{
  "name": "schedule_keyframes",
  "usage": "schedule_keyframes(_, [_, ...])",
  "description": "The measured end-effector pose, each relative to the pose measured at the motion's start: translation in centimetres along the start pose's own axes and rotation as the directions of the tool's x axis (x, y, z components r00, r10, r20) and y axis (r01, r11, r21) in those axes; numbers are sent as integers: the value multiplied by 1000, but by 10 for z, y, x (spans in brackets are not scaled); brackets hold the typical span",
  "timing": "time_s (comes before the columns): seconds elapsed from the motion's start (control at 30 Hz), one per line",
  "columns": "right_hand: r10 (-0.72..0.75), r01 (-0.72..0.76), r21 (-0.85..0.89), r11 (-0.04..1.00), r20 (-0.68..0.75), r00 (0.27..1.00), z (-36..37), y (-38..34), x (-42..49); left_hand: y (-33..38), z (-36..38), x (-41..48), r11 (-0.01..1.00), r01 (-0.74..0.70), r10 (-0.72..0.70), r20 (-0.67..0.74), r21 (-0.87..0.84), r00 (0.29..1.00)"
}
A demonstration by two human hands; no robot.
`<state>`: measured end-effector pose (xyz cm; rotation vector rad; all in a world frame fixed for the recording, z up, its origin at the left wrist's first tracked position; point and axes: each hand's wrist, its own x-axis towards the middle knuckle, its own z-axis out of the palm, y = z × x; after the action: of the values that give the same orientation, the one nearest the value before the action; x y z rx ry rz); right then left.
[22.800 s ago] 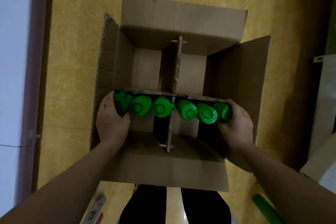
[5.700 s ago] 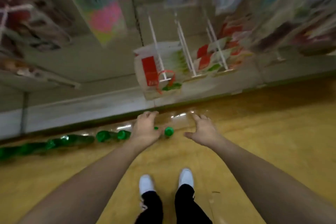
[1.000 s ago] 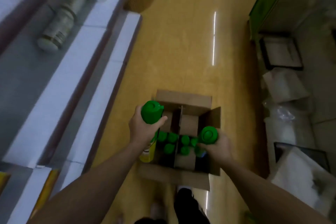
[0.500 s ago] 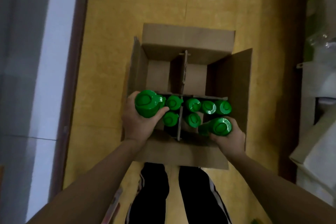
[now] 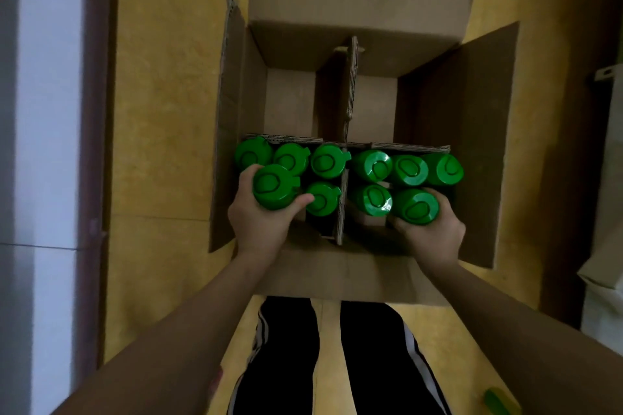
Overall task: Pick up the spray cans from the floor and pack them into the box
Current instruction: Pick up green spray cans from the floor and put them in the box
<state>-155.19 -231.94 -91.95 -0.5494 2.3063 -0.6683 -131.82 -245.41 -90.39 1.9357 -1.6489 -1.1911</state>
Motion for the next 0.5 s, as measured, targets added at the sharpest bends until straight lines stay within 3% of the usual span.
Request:
schedule_keyframes(0.27, [7, -7, -20, 1000, 25, 1000, 5, 10, 11, -25, 10, 5, 998, 42, -48, 115, 55, 992])
schedule_keyframes(0.5, [-1, 1, -3, 1000, 40, 999, 10, 14, 13, -24, 14, 9, 996, 84, -81, 82, -25, 993])
